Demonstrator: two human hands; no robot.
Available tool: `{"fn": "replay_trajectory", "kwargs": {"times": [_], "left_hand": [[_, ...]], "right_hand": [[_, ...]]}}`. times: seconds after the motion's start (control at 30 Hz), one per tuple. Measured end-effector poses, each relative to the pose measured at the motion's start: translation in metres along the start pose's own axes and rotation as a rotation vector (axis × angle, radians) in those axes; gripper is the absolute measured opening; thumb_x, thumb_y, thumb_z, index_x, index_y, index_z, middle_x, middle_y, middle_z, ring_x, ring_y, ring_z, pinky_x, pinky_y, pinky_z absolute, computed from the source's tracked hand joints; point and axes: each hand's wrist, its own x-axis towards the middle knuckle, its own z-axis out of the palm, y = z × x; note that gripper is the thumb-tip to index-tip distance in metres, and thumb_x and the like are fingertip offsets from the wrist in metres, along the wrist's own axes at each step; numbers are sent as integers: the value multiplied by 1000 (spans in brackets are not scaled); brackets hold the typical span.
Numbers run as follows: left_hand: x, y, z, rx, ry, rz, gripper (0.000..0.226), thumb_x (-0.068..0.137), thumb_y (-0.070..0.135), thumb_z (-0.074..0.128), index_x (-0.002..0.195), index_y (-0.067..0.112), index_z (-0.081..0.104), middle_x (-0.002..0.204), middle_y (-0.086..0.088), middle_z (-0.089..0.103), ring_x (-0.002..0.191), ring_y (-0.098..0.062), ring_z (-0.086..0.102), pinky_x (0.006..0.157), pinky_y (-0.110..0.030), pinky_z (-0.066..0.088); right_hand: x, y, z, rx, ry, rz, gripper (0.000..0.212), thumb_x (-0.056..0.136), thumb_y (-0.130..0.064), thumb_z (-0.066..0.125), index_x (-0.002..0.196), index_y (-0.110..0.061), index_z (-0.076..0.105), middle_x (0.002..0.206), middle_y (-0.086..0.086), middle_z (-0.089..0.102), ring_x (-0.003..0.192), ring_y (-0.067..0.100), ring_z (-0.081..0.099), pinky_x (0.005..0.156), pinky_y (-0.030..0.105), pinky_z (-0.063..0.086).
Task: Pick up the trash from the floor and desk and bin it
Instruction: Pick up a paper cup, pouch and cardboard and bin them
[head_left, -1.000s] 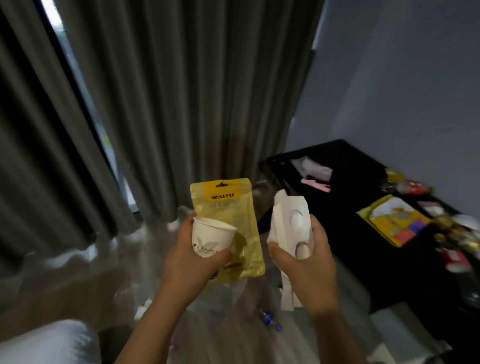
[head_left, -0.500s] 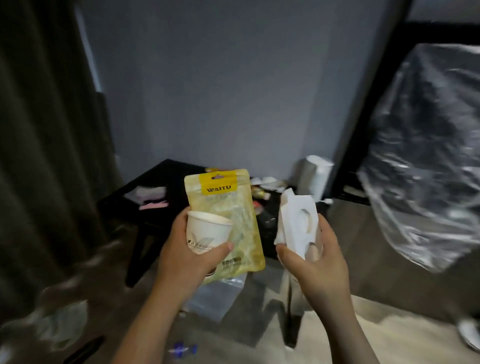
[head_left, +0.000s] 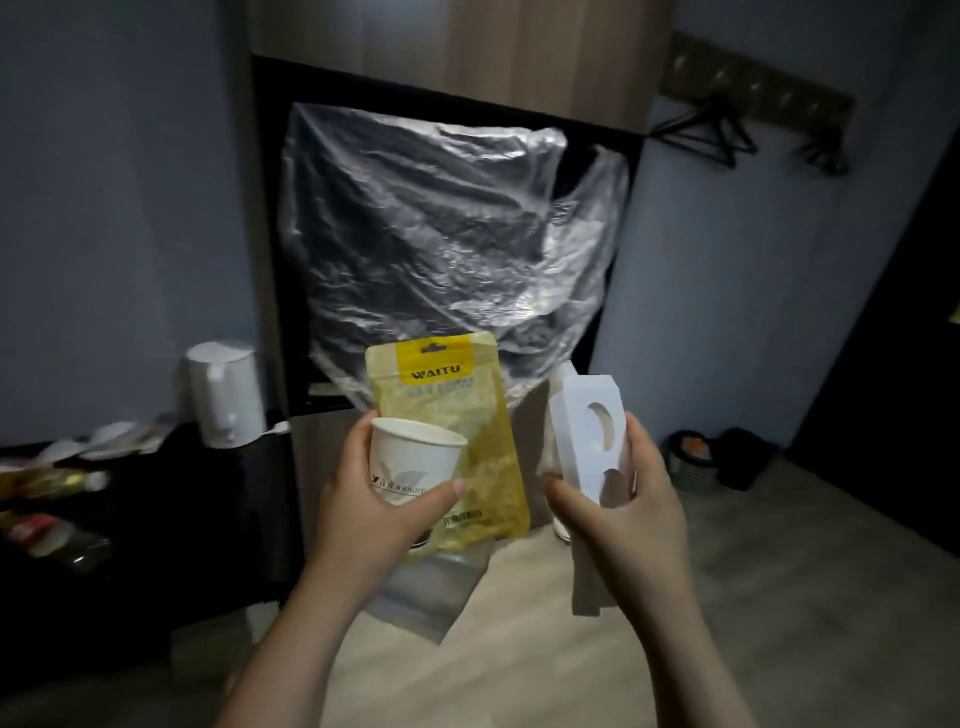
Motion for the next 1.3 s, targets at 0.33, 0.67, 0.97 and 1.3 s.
{"fn": "replay_trajectory", "kwargs": {"times": [0.33, 0.67, 0.97, 1.3], "left_hand": [[62, 2, 196, -101, -303, 20, 101, 35, 48, 81, 127, 31, 46, 108, 7, 66, 99, -17, 64, 85, -42, 55], [183, -34, 341, -156, -453, 18, 91, 38, 43, 82, 122, 43, 48, 99, 23, 65, 93, 1, 62, 79, -30, 53], [280, -64, 452, -162, -550, 25, 85, 39, 45, 79, 116, 50, 45, 92, 44, 58, 82, 22, 56, 60, -3, 42], [341, -99, 616, -128, -626, 23, 79, 47, 42, 81, 114, 54, 43, 95, 41, 58, 84, 19, 56, 54, 1, 40]], "right_hand": [[87, 72, -129, -141, 338, 70, 86, 56, -44, 77, 134, -45, 41, 121, -19, 53, 104, -9, 51, 87, 23, 43], [222, 140, -152, -251, 445, 131, 67, 66, -34, 78, 125, -43, 48, 115, -11, 59, 99, -1, 57, 81, 28, 50], [331, 200, -164, -317, 518, 246, 63, 61, -44, 77, 107, -68, 40, 109, -25, 54, 93, -18, 50, 68, 21, 44], [448, 311, -232, -278, 552, 278, 54, 63, -41, 77, 106, -57, 48, 111, -20, 57, 97, -4, 56, 67, 20, 44]]}}
